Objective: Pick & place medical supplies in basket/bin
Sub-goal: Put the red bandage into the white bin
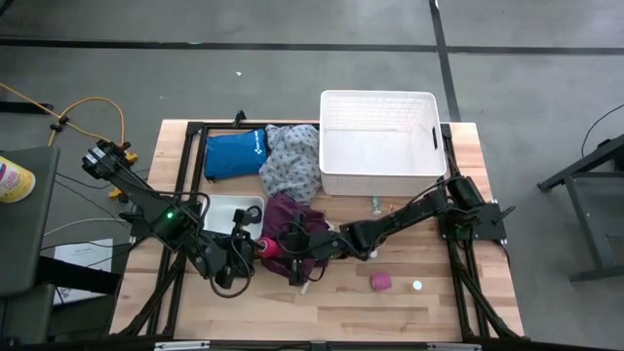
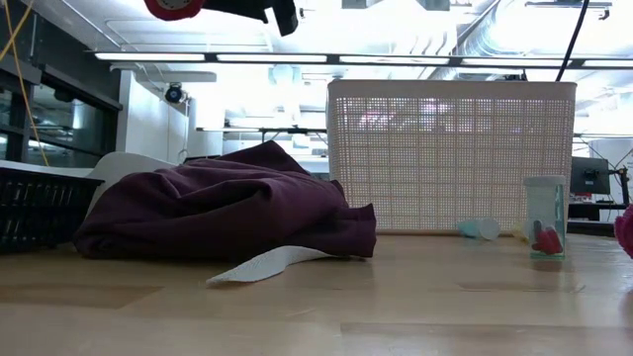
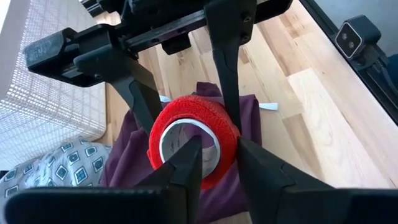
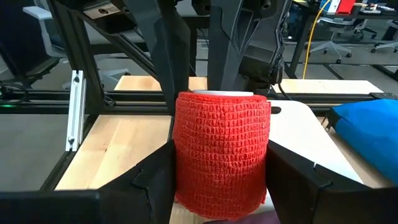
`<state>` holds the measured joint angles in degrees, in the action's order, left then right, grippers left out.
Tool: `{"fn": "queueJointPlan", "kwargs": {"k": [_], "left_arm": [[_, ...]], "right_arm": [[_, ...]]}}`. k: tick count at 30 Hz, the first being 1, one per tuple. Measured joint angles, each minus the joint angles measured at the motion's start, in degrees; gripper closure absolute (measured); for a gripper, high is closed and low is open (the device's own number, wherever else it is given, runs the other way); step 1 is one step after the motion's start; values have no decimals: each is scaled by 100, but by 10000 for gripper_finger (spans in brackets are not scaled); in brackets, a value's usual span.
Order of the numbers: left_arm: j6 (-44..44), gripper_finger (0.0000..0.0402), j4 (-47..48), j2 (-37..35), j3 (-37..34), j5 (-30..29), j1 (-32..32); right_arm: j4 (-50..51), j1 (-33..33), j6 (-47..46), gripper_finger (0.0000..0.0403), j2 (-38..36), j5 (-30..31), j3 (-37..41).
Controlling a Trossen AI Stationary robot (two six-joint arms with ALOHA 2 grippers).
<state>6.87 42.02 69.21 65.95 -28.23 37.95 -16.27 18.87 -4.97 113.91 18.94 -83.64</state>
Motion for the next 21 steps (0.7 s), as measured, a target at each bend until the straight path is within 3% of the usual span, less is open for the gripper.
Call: {"fn": "queueJointPlan", "kwargs": {"k": [6, 14, 21], "left_arm": [[0, 322, 2, 0, -4, 4, 0], [-7, 382, 9, 0, -7, 46, 2], [9, 386, 7, 0, -9, 39, 2]], "right_arm": [[-11, 0, 0, 202, 0, 0, 0], [-24, 0, 14, 202, 0, -9, 0], [-28, 0, 17, 202, 0, -11, 0]]}}
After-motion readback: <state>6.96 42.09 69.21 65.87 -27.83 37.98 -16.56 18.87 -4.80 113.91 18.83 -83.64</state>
